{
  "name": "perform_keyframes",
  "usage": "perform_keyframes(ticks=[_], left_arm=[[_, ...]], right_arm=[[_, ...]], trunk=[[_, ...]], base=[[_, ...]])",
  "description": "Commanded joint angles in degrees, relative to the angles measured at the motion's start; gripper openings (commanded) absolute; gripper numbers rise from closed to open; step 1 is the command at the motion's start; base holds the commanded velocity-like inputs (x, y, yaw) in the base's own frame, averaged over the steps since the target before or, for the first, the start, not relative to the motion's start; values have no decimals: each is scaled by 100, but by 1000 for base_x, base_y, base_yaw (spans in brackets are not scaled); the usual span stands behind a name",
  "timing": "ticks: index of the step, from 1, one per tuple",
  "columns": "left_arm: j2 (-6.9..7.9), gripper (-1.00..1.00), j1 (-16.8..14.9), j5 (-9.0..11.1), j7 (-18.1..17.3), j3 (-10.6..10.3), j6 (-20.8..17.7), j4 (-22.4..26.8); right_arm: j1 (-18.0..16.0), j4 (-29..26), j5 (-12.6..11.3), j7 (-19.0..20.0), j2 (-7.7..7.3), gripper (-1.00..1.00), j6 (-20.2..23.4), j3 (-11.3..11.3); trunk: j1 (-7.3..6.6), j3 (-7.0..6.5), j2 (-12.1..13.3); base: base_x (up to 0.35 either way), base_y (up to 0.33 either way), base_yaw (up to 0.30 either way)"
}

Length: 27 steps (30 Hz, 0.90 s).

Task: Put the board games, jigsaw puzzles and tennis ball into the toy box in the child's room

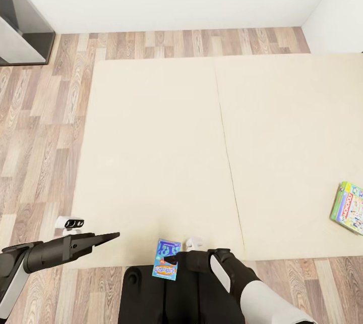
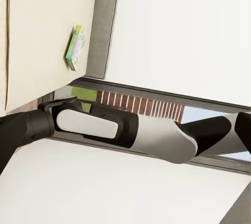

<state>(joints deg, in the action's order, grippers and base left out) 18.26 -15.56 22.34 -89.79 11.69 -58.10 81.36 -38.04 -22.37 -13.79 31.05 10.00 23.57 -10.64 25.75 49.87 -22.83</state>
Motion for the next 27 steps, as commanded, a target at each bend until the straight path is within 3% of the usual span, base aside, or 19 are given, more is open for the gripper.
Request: perform_keyframes(ticks=[1, 13, 27], left_arm=[[2, 100, 0, -2, -21, 0, -61, 3], [2, 100, 0, -2, -21, 0, -61, 3], [2, 100, 0, -2, -21, 0, -61, 3]], right_arm=[[-2, -4, -48, -11, 0, 100, 43, -10], [-2, -4, -21, -11, 0, 100, -269, -15], [-2, 4, -62, -7, 0, 100, -318, -16]], trunk=[[3, 6, -9], [3, 6, -9], [3, 6, -9]], base=[[0, 0, 0], [0, 0, 0], [0, 0, 0]])
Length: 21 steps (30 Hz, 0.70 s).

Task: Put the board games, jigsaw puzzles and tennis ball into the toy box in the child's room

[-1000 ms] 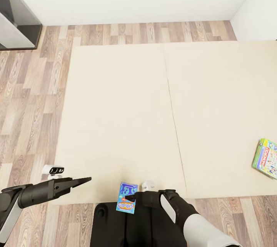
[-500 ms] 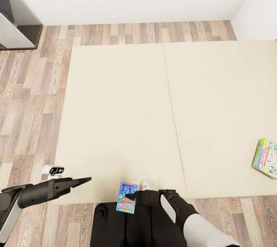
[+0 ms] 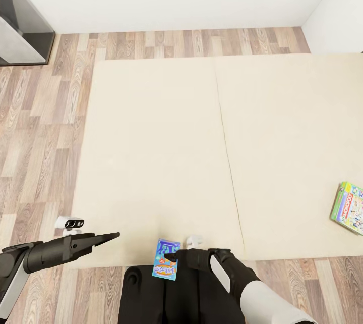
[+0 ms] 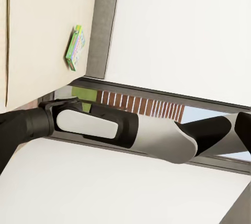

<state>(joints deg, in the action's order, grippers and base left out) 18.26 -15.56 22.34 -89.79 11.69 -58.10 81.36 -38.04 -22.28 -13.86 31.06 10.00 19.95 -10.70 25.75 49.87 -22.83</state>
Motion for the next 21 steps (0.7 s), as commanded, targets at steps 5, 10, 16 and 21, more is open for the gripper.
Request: perform_keyframes(ticks=[5, 10, 16, 21], left_arm=[[2, 100, 0, -2, -21, 0, -61, 2], [2, 100, 0, -2, -21, 0, -61, 2], [2, 100, 0, -2, -21, 0, -61, 2], [2, 100, 0, -2, -21, 0, -61, 2]], right_arm=[[-2, -4, -54, -8, 0, 100, 50, -11], [-2, -4, -48, -9, 0, 100, 85, -12], [-2, -4, -47, -9, 0, 100, 61, -12], [-2, -4, -40, -4, 0, 100, 55, -12]], trunk=[[3, 16, -9], [3, 48, -9], [3, 93, -9], [3, 107, -9]], base=[[0, 0, 0], [0, 0, 0], [0, 0, 0], [0, 0, 0]])
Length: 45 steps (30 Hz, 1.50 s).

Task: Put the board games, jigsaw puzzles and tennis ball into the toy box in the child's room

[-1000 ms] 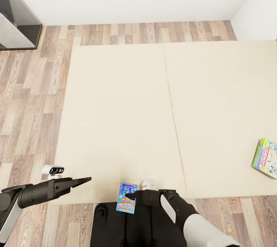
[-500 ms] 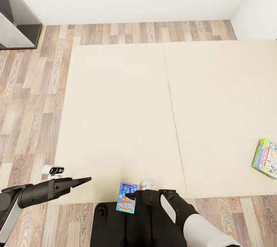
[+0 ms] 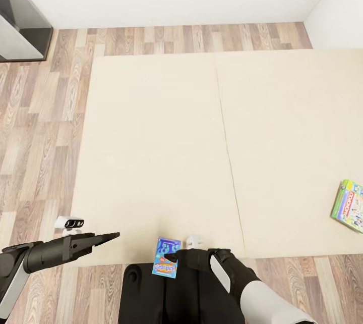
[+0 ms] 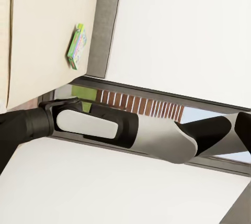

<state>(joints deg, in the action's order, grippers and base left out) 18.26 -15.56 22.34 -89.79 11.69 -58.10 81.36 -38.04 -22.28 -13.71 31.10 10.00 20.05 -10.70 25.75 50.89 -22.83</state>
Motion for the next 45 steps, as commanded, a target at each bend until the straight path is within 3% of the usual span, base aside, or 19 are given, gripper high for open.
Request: perform_keyframes(ticks=[1, 45], left_arm=[[2, 100, 0, -2, -21, 0, -61, 2], [-7, 100, 0, -2, -21, -6, -70, 2]], right_arm=[[-2, -4, -52, -8, 0, 100, 44, -11], [-2, -4, -14, -7, 0, 100, 26, -21]], trunk=[[3, 7, -9], [3, 10, -9]], base=[[0, 0, 0], [0, 12, 0]])
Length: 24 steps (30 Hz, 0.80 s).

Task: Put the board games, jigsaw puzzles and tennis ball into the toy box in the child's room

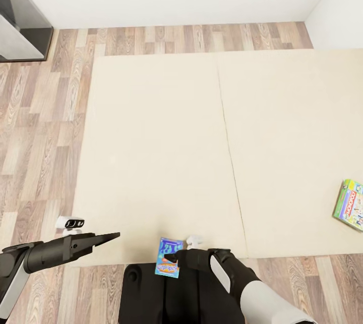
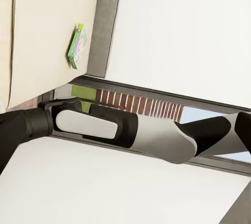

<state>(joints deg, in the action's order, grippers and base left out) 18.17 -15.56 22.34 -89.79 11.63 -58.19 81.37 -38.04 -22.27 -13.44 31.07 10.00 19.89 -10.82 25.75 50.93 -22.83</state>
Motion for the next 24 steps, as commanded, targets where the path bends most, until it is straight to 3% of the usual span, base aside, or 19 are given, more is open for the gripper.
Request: perform_keyframes(ticks=[1, 11, 24], left_arm=[[2, 100, 0, -1, -21, -1, -61, 2], [2, 100, 0, -1, -21, -2, -61, 2], [2, 100, 0, -1, -21, -3, -61, 2]], right_arm=[[-1, -5, -43, -5, 0, 100, 42, -9], [-1, -5, -45, -8, 0, 100, 46, -13], [-1, -5, -44, -5, 0, 100, 50, -8]], trunk=[[3, 6, -9], [3, 6, -9], [3, 11, -9]], base=[[0, 85, 0], [0, 42, 4], [0, 1, 91]])
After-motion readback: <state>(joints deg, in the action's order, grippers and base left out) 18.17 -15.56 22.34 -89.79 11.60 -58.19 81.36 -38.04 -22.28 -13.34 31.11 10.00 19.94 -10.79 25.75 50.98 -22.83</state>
